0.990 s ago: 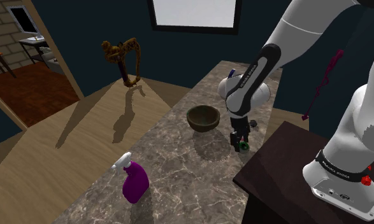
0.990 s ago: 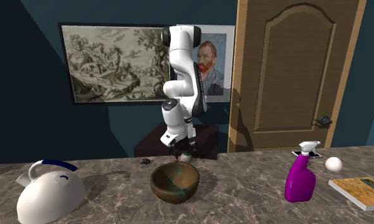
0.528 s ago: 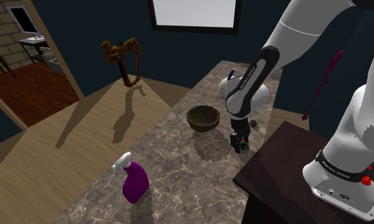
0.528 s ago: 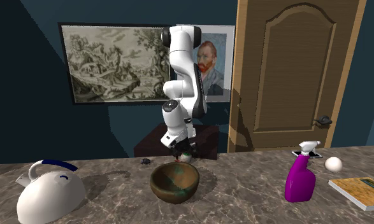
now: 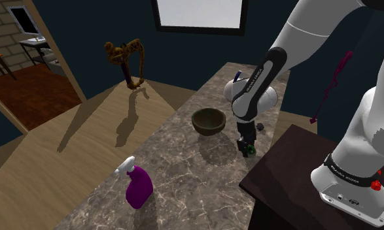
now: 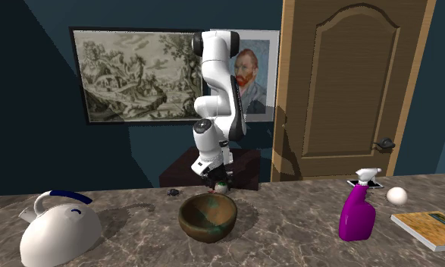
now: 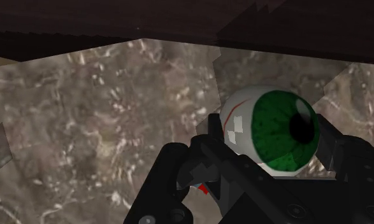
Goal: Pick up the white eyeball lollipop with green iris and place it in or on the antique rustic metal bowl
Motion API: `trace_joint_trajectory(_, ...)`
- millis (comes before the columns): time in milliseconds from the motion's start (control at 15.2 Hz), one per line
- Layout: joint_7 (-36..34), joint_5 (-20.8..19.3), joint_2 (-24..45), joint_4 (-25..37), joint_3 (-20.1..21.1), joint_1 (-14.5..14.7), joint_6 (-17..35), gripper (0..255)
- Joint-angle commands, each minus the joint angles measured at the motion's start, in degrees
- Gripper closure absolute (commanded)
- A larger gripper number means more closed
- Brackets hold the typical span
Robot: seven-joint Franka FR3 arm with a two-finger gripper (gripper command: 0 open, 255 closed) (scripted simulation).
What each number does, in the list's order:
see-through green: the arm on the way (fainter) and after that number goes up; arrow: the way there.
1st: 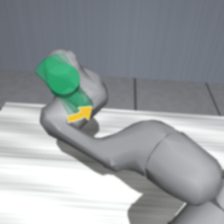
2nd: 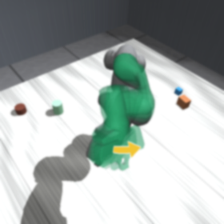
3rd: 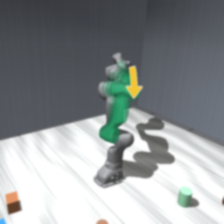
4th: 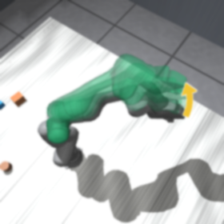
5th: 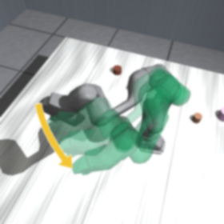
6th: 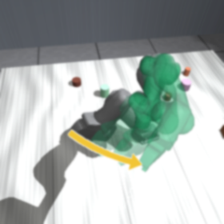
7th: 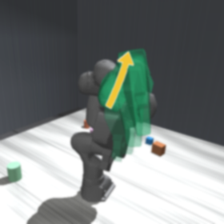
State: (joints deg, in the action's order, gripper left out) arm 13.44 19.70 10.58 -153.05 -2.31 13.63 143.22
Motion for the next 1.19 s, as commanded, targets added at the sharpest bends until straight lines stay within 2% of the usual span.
trace_joint_trajectory(0,0.0,-0.01,0.01,-0.01,-0.01,-0.01,0.01,255)
trace_joint_trajectory(132,0.0,0.0,0.02,-0.01,-0.01,-0.01,0.02,255)
trace_joint_trajectory(1122,-5.68,-5.83,-14.33,-0.9,-1.27,-0.23,-12.86,255)
